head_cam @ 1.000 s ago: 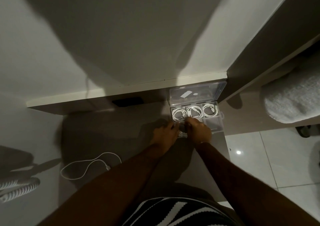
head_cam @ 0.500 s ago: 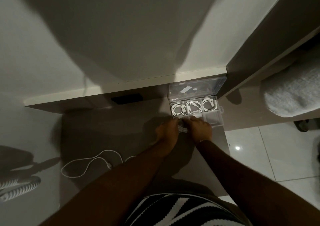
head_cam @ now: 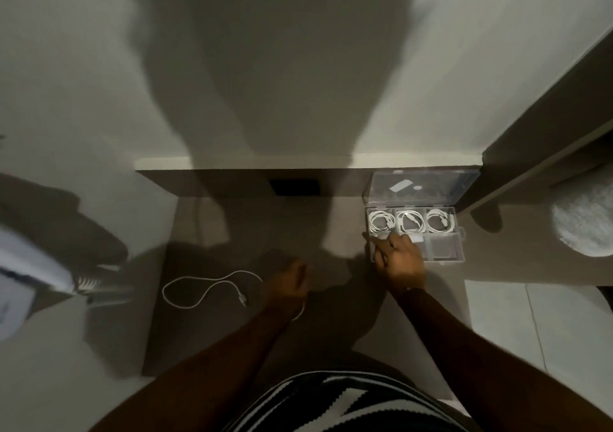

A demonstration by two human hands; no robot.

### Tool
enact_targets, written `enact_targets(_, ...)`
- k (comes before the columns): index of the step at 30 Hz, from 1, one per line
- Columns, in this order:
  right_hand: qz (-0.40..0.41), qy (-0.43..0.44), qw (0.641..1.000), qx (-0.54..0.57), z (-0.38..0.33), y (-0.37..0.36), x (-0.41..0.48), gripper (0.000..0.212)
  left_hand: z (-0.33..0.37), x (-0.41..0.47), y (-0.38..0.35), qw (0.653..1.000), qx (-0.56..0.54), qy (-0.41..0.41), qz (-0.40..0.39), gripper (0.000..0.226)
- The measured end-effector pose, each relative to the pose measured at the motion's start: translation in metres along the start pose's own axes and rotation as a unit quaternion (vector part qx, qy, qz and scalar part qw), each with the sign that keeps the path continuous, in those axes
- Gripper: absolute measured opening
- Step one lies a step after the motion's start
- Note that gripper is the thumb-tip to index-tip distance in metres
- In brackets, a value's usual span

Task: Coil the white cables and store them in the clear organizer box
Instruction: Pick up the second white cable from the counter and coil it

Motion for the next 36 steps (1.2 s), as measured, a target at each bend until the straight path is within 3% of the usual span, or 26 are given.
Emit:
enact_targets(3,-0.006,0.077,0.997,0.029,-0.045,0.001,0.001,0.043,-0.054,-0.018,0.036,0.980,-0.093,0.159,0.078,0.023)
enact_targets(6,-0.007,0.153,0.987,0.044,-0.098,0.003,-0.003,0.053,-0.096,-0.026,0.063,0.973,-0.047,0.226,0.024,0.044)
enact_targets(10,-0.021,0.213,0.975,0.062,-0.158,0.005,-0.004,0.041,-0.109,-0.025,0.068,0.983,-0.048,0.177,-0.030,0.036)
enact_targets(17,-0.094,0.312,0.933,0.152,-0.222,0.004,0.004,0.054,-0.087,-0.016,0.086,0.957,-0.265,0.102,-0.056,0.026)
enact_targets(21,-0.162,0.296,0.904,0.264,-0.243,0.026,0.013,0.049,-0.079,-0.028,0.142,0.960,-0.275,0.010,-0.049,0.028)
enact_targets(25,-0.207,0.250,0.885,0.333,-0.257,0.069,0.008,0.015,-0.064,-0.039,0.198,0.955,-0.284,-0.076,-0.037,0.017)
enact_targets(27,-0.231,0.234,0.861,0.389,-0.253,0.105,0.014,0.025,-0.052,-0.045,0.220,0.959,-0.260,-0.111,-0.037,0.024)
enact_targets(29,-0.256,0.226,0.831,0.438,-0.244,0.145,0.020,0.035,-0.041,-0.050,0.240,0.951,-0.260,-0.136,-0.097,0.026)
enact_targets(31,-0.246,0.236,0.817,0.466,-0.241,0.180,0.027,0.042,-0.025,-0.058,0.257,0.904,-0.323,-0.153,-0.234,0.030)
enact_targets(33,-0.231,0.235,0.796,0.508,-0.243,0.201,0.032,0.042,-0.005,-0.068,0.270,0.821,-0.386,-0.193,-0.373,0.035)
enact_targets(35,-0.208,0.226,0.771,0.558,-0.253,0.210,0.028,0.041,0.017,-0.075,0.278,0.729,-0.455,-0.246,-0.448,0.039)
enact_targets(36,-0.198,0.226,0.763,0.572,-0.260,0.210,0.026,0.043,0.029,-0.076,0.283,0.701,-0.495,-0.259,-0.444,0.043)
Point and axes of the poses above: each hand's wrist, its own x-axis towards the middle knuckle, its own y-axis out of the back of the hand, z = x × y, the point moved 1 cm from there along x, towards the middle knuckle, and after that the axes turned 2 degrees about y, right-handed, at the moved point
